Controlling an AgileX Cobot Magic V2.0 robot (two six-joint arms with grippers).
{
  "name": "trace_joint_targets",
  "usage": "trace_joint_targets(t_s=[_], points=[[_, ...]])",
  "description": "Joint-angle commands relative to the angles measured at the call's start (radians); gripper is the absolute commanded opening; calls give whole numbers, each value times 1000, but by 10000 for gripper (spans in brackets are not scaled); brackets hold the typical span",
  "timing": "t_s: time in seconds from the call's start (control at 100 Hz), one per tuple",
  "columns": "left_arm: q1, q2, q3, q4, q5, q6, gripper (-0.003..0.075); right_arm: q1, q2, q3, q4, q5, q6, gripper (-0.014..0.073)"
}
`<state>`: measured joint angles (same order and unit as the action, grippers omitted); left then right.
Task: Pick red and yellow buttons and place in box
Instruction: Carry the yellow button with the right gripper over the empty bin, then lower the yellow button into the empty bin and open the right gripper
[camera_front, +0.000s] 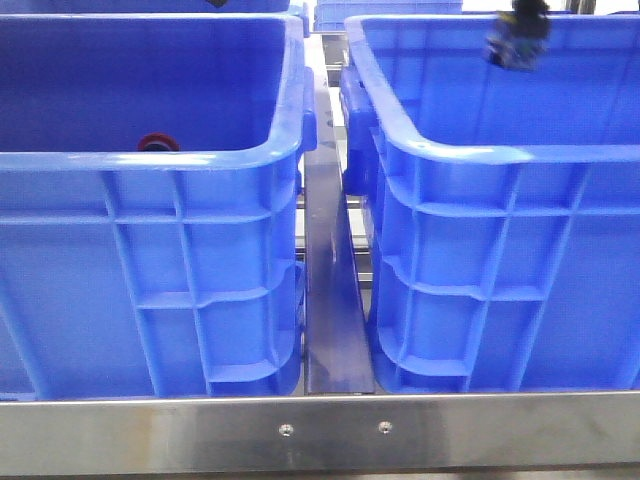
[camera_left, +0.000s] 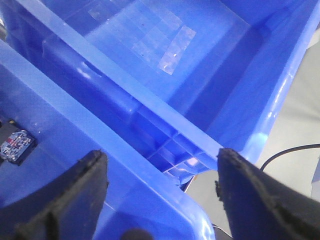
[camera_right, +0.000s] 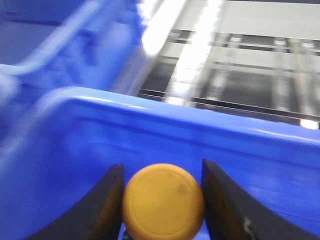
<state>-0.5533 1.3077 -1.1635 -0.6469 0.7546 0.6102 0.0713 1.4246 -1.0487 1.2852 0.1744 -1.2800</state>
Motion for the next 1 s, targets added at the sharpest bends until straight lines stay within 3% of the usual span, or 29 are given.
trace_joint_targets(t_s=[0.0, 0.42, 0.76, 0.88, 0.99], points=[[-8, -29, -28, -48, -37, -6, 439, -3, 9, -27, 28, -90, -33, 193], [-8, -29, -28, -48, -35, -6, 439, -2, 262, -131, 28, -138, -34, 193], [-8, -29, -28, -48, -34, -6, 439, -2, 298, -135, 28, -143, -34, 202], [-8, -29, -28, -48, -34, -6, 439, -2, 298, -135, 29, -138, -34, 274], [-8, -29, -28, -48, -34, -6, 438, -2, 298, -135, 29, -136, -34, 406]])
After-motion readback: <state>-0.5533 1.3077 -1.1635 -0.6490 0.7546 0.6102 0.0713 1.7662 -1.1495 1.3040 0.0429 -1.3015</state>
